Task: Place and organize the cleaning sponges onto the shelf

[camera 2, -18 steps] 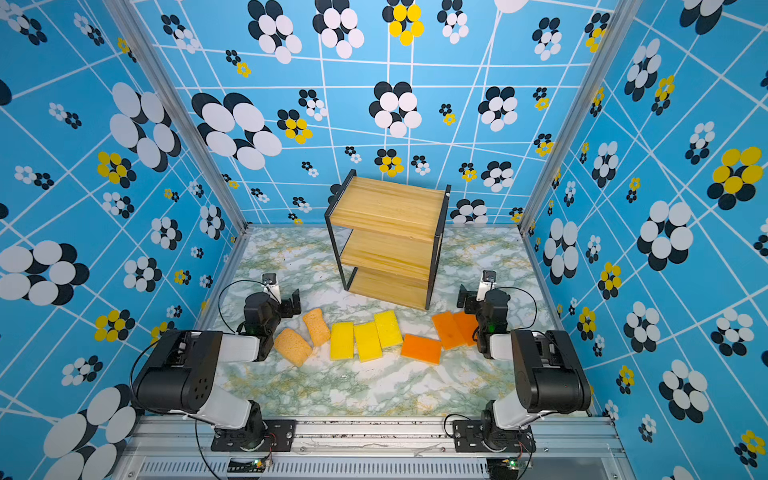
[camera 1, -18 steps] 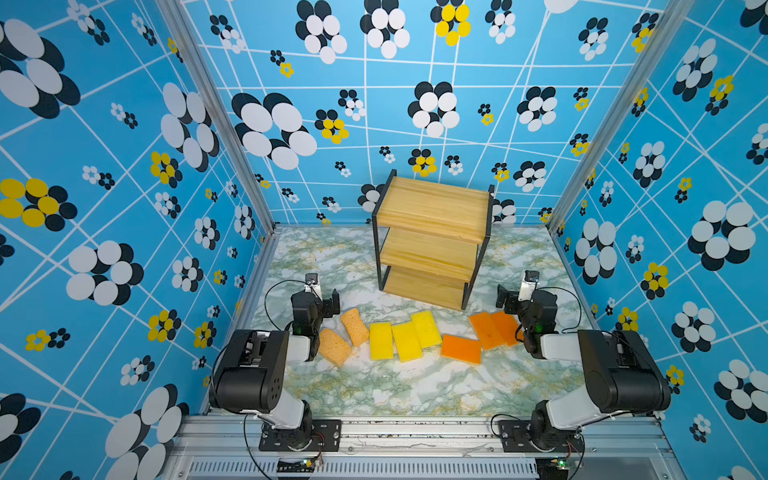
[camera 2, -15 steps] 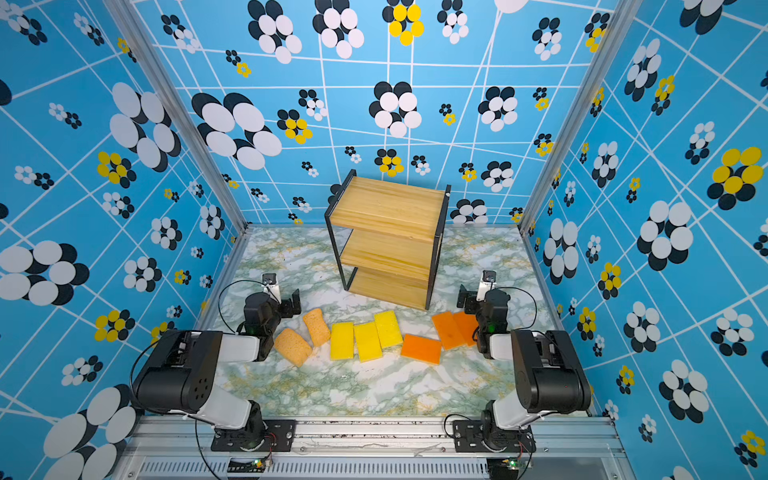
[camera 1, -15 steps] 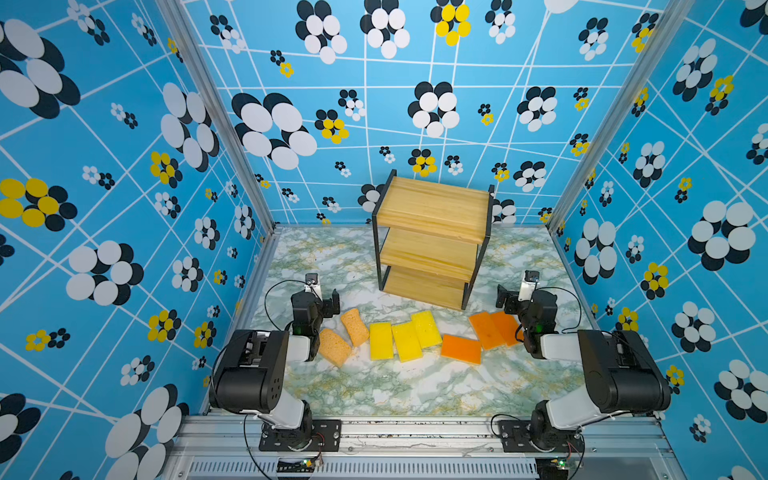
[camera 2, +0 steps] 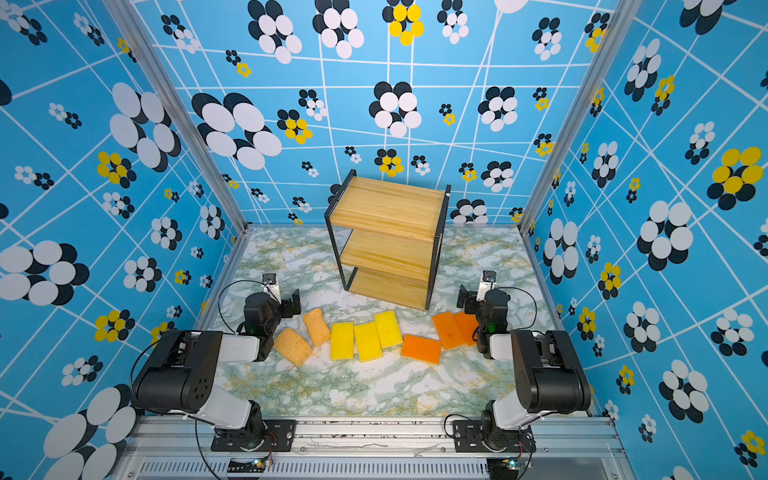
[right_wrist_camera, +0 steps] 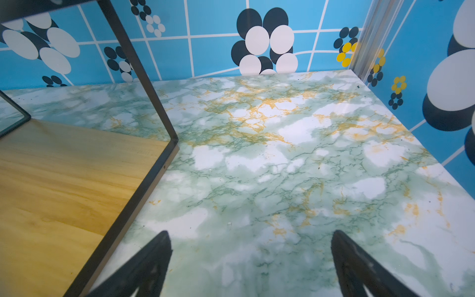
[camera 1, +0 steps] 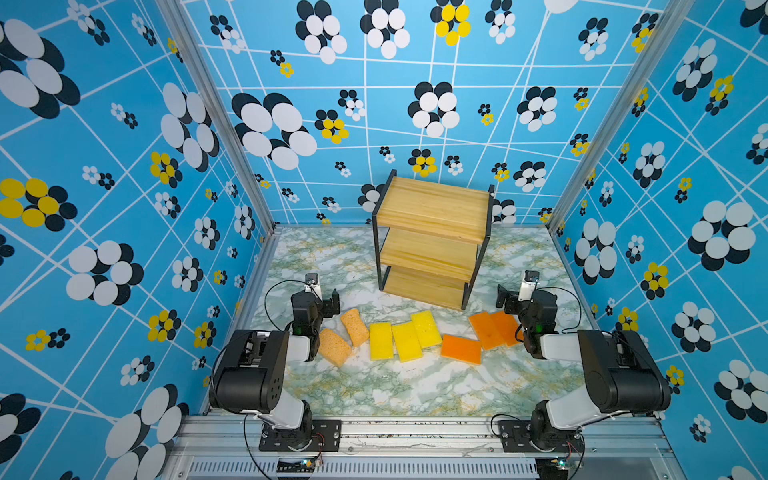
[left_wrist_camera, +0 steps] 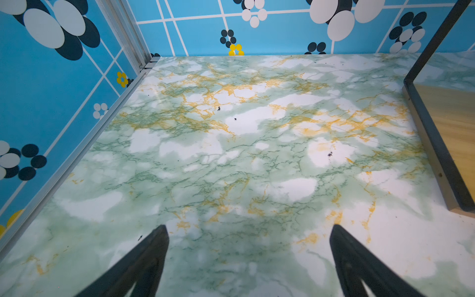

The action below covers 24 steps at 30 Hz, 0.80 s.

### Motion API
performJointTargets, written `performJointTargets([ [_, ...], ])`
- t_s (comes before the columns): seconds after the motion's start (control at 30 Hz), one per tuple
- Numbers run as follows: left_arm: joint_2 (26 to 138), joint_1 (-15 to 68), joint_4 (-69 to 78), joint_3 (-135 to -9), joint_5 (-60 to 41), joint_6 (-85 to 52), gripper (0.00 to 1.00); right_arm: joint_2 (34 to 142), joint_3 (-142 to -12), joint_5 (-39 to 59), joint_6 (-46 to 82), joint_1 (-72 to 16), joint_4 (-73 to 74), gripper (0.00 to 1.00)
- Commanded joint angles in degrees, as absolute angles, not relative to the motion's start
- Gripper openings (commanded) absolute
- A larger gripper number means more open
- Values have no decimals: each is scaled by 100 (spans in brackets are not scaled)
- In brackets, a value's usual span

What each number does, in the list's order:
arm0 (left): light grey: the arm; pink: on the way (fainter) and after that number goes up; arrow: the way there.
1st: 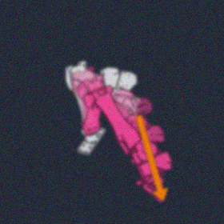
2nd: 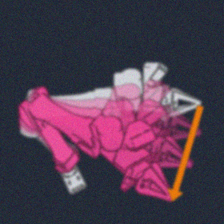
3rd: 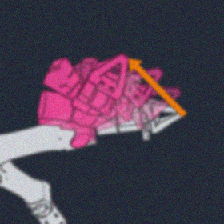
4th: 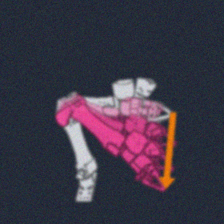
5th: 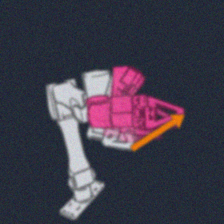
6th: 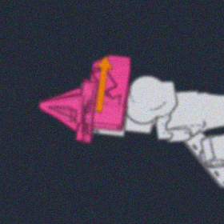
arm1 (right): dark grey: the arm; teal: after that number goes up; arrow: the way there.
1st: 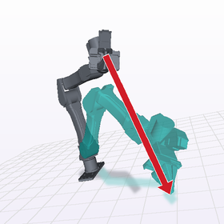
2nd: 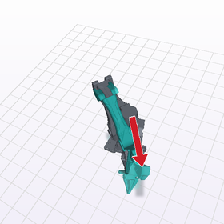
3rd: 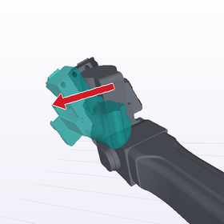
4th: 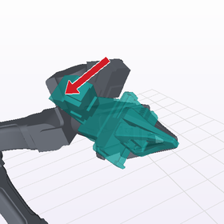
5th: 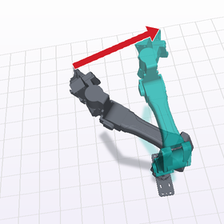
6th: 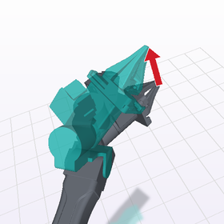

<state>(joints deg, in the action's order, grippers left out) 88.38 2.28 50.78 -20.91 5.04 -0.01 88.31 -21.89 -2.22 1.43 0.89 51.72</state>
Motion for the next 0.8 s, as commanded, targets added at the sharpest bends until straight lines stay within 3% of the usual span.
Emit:
performJointTargets([
  [0.0,8604,299,4890,-2294,798,-70,99,8867,-2150,-249,107,42,5312,99],
  [0.2,7564,520,3494,-2638,1333,0,99,8867,-2116,-329,115,27,5388,99],
  [0.33,6785,623,2474,-2999,1163,-162,99,8868,-2085,-329,111,17,5431,99],
  [0.57,6374,972,799,-3652,605,-846,99,8592,-2165,-286,101,12,5088,99],
  [0.67,6345,1407,564,-3638,650,-1267,99,7948,-2339,-194,112,14,4147,99],
  [0.77,6426,1802,79,-3787,786,-1853,99,7247,-2874,27,443,15,2305,99],
])
